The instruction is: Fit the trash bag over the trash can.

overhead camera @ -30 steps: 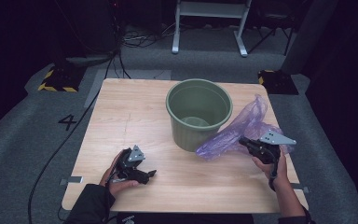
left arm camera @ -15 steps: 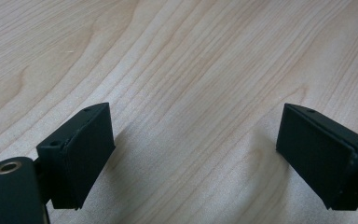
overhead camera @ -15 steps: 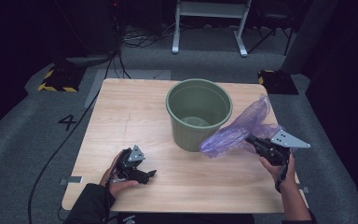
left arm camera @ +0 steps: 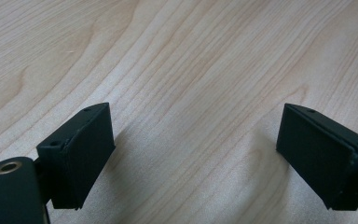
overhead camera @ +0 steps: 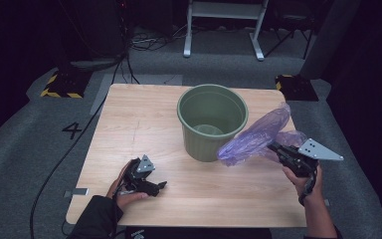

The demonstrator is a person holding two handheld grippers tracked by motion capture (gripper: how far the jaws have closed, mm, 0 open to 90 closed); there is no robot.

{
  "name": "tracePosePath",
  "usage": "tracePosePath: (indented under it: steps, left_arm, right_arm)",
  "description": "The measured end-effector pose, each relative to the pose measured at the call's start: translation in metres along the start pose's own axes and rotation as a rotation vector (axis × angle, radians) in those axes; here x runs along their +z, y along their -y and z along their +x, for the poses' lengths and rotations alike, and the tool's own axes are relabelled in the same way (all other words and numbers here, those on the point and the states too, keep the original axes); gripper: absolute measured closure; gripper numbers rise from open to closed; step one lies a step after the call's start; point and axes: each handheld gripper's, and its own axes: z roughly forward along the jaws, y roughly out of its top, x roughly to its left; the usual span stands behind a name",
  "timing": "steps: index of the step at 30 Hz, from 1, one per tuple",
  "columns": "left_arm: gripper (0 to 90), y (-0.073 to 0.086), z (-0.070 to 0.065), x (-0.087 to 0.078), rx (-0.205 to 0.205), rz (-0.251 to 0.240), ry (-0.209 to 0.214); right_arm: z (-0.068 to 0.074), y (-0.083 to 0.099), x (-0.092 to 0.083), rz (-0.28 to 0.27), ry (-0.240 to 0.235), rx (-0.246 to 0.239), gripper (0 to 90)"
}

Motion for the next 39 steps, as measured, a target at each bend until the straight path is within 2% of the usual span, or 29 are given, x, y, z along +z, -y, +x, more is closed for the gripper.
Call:
tracePosePath:
  steps: [7, 14, 32, 35, 38, 39]
  left_arm:
    - [10.6, 0.000, 0.000, 0.000, -0.001, -0.001, 0.000]
    - [10.6, 0.000, 0.000, 0.000, -0.001, -0.002, 0.000]
    - [10.6, 0.000, 0.000, 0.000, -0.001, 0.000, 0.000]
    - [10.9, -0.002, -0.001, 0.000, -0.006, 0.014, -0.008]
    - [17.4, -0.005, -0.004, -0.001, 0.007, 0.023, -0.007]
    - [15.5, -0.006, -0.006, -0.001, 0.017, 0.026, -0.009]
  right_arm:
    - [-0.001, -0.008, -0.005, -0.027, 0.008, 0.000, 89.3]
    - [-0.006, -0.023, -0.008, -0.041, 0.040, -0.012, 89.3]
    - [-0.016, -0.046, -0.007, -0.068, 0.090, -0.016, 89.3]
    - [-0.018, -0.049, -0.006, -0.068, 0.103, -0.011, 89.3]
    - [-0.020, -0.052, -0.002, -0.062, 0.123, -0.019, 89.3]
    - [-0.020, -0.054, -0.001, -0.061, 0.130, -0.022, 89.3]
